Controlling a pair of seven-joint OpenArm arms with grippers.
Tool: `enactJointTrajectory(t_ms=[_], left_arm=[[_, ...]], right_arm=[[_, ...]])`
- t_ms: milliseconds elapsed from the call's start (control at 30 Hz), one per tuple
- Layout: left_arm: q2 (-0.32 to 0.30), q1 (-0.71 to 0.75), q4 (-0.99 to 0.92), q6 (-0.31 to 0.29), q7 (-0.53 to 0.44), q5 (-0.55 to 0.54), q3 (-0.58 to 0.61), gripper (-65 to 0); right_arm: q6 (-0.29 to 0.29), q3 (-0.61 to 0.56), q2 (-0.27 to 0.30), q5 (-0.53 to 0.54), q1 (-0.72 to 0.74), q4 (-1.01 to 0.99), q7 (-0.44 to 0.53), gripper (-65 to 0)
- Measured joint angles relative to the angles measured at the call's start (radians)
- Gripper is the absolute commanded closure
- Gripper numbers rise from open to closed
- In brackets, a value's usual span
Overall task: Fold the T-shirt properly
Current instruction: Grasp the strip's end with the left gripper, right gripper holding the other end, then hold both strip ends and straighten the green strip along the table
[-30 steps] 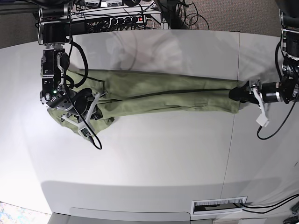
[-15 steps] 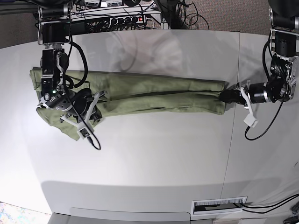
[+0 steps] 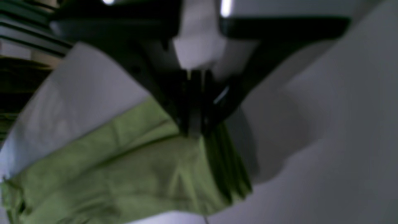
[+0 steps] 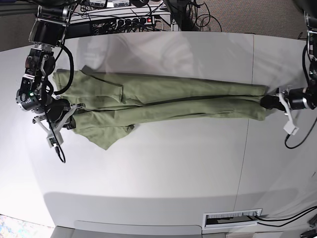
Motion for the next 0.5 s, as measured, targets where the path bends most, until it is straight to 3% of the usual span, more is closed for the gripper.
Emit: enactJointTrajectory(t_ms=[167,267,500], left_arm=[[-0.023,0.000,0.001,0.000,0.170,-0.196,0.000,0.0],[-0.025,0.000,0.001,0.000,0.245,-0.195,0.000,0.0],[-0.025,0.000,0.056,0.000,0.243,-0.192,0.000,0.0]], right_arm=[[0.000,-0.044,0.000,-0.054,0.003,-0.001,0.063,0.0],[0.000,-0.100,0.000,-0.073,0.002,-0.031,0.064,0.0],[0.000,-0.158,0.000,-0.127,0.001,-0.101,0.117,0.0]])
